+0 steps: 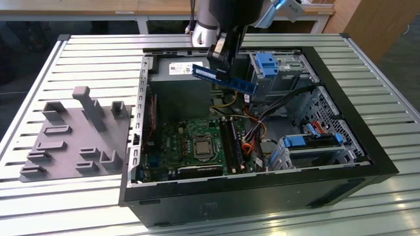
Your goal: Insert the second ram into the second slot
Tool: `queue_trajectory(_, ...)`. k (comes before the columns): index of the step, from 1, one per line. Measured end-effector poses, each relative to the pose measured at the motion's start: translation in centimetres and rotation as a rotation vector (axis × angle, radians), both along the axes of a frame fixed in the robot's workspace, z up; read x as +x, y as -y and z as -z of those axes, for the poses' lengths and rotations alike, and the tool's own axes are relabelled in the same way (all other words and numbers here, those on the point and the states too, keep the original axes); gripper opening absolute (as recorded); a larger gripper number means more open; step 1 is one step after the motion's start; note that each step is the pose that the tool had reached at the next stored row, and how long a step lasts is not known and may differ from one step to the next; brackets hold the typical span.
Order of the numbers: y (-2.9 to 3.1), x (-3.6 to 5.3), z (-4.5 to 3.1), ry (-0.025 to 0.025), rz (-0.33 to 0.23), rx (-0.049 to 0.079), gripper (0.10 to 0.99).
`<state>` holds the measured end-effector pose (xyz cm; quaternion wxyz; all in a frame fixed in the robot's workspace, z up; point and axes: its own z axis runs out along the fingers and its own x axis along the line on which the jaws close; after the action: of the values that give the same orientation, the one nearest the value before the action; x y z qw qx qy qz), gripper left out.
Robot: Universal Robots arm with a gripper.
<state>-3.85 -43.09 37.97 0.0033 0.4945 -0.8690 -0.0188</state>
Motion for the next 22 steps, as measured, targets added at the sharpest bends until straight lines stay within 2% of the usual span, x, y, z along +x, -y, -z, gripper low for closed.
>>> queue_trajectory(10,0.11,0.01,0.0,0.0,0.014,-0.005,0.133)
queue_trajectory(22,0.11,0.0,0.0,-0.0004,0.152,-0.014,0.133)
